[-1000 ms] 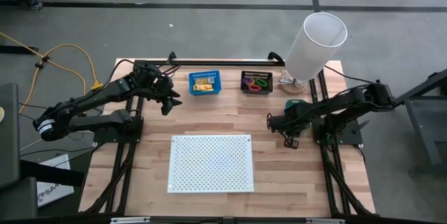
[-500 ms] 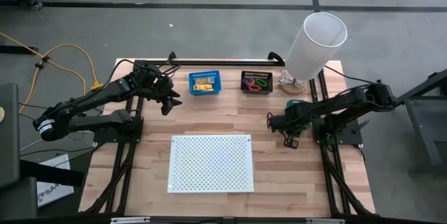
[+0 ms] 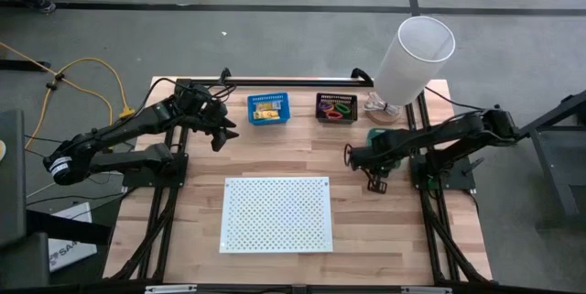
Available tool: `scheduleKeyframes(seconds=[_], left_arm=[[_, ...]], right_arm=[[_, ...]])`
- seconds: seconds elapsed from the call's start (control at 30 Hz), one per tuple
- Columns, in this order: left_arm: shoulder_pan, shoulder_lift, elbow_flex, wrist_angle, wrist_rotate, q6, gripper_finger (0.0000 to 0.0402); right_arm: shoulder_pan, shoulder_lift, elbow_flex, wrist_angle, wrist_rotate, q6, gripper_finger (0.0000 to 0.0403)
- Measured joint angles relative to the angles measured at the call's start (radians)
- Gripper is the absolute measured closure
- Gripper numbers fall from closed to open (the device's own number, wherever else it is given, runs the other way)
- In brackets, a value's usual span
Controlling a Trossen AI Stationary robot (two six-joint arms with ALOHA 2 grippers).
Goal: Pick & Place Office Desk Supplies
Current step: Put the green bin on the shelf
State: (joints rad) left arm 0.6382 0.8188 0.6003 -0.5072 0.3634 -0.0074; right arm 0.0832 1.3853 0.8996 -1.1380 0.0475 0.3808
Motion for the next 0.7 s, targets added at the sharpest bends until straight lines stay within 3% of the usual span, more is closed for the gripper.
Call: scheduleKeyframes(seconds=[0.2,0.7], left_arm=[[0.000,0.000,0.000,0.000,0.000,0.000,0.0206],[0.000,0.000,0.000,0.000,0.000,0.000,0.0206]], right_arm=[[0.000,0.000,0.070,-0.035,0.002,-0.036,0.0400],[0.015,0.000,0.334,-0.142,0.015,-0.360,0.0400]])
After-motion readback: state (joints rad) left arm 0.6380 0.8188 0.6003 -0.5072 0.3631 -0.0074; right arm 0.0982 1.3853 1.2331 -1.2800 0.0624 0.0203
